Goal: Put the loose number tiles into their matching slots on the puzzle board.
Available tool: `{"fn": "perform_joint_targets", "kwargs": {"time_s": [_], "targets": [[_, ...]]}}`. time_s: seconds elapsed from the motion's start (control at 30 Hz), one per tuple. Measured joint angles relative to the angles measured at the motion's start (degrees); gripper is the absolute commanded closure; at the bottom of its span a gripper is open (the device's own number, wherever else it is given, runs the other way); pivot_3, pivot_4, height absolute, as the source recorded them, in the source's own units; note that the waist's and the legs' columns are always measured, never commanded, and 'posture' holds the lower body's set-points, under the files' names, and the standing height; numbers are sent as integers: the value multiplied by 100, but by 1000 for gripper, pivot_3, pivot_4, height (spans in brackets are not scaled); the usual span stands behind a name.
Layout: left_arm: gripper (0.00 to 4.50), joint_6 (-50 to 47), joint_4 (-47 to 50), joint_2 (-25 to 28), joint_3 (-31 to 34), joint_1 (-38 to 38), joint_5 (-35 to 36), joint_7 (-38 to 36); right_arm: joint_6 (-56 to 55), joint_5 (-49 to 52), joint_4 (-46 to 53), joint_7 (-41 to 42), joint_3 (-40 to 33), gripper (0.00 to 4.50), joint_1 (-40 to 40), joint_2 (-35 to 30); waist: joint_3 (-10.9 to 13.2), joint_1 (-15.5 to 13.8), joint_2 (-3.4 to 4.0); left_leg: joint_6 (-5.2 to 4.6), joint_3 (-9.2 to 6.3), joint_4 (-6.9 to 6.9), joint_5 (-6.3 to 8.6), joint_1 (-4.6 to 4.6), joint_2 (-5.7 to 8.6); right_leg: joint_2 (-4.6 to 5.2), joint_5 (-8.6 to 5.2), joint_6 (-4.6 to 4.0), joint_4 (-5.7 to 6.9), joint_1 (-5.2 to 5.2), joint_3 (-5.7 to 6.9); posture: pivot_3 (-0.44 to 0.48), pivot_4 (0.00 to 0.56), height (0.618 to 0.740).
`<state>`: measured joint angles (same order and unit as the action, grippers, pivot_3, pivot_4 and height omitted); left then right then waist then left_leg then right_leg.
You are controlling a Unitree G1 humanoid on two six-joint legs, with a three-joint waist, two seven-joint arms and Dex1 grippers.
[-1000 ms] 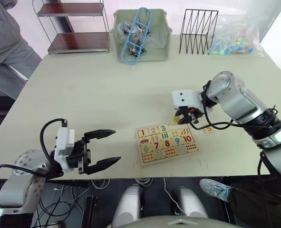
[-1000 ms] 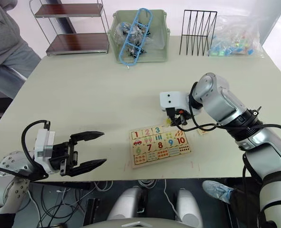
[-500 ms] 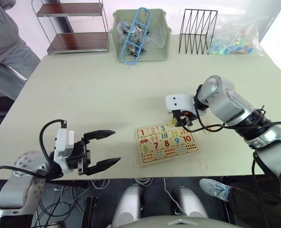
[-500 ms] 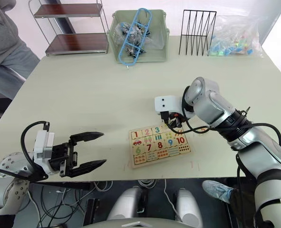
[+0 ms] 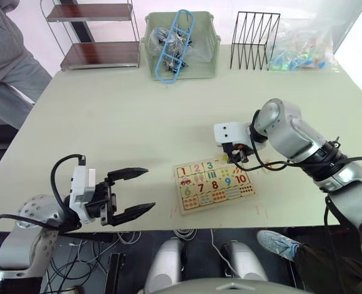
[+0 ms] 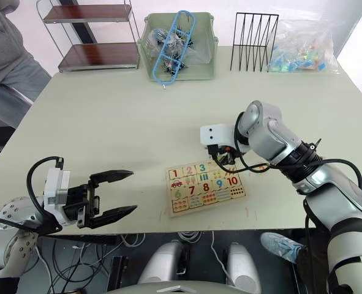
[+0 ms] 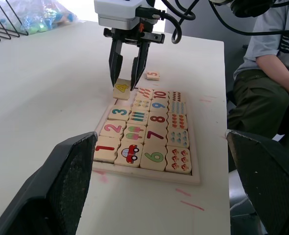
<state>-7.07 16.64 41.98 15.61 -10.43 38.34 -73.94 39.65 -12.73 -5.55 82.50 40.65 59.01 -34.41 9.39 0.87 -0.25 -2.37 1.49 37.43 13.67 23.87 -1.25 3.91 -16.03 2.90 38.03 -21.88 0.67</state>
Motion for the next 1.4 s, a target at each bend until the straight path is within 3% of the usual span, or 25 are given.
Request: {"fn": "perform_joint_targets", "kwargs": {"time_s": [1.4], "targets": [[0,-12,0,0,-14,2,0,163,-231,-32,-107,-42,30,3656,-112,151,0,2,0,0,0,-1,0,0,0,2,0,0,-1,-1,0,0,150,740]]}}
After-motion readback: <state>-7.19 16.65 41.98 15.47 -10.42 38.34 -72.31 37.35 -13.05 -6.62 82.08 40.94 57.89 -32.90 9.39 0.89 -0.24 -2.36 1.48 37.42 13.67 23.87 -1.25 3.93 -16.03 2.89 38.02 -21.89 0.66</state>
